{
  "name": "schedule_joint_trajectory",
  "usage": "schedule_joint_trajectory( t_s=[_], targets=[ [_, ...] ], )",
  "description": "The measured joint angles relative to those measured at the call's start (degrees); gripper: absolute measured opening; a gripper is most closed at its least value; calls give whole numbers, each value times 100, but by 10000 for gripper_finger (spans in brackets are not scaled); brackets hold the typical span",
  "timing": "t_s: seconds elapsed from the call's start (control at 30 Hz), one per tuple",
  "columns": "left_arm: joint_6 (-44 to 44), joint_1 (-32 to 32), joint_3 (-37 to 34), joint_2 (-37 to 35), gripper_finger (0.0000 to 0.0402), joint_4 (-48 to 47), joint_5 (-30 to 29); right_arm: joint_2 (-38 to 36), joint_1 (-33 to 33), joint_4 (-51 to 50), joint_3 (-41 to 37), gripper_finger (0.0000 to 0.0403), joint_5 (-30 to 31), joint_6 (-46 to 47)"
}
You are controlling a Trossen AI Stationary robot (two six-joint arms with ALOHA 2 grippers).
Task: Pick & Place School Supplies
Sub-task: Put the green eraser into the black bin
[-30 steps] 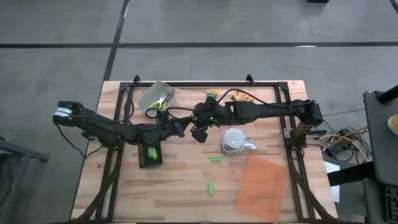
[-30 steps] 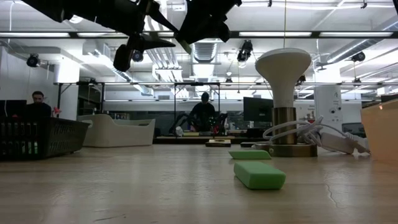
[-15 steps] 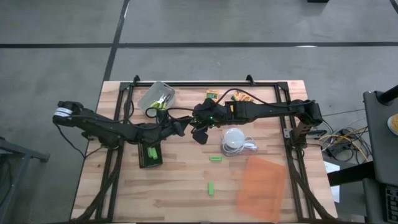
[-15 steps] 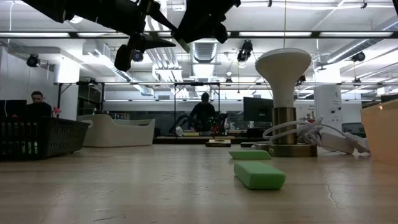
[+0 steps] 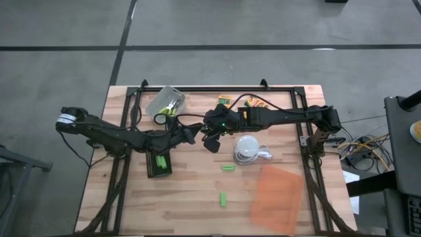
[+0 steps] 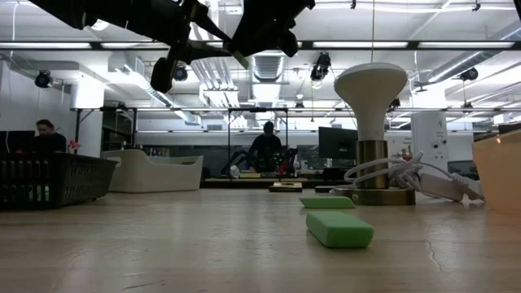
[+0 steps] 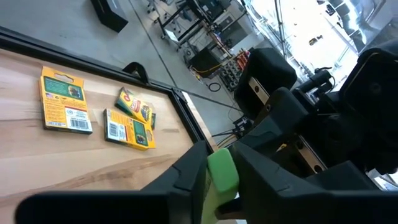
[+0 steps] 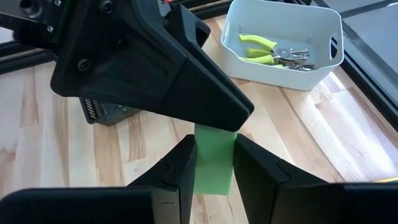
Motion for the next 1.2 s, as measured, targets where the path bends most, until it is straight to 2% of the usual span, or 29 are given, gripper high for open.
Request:
schedule_joint_trajectory(
  t_s=[0.27,0.9,1.2],
  targets=[
    [-15,1,0,-2,42,-25,-7,0,0,-10,0,93,12,17],
    [-7,2,-4,-2,40,129,65,-8,-9,-17,0,94,-5,374],
    [5,2,-9,2,38,305,159,-9,-7,36,2,136,101,361]
  ],
)
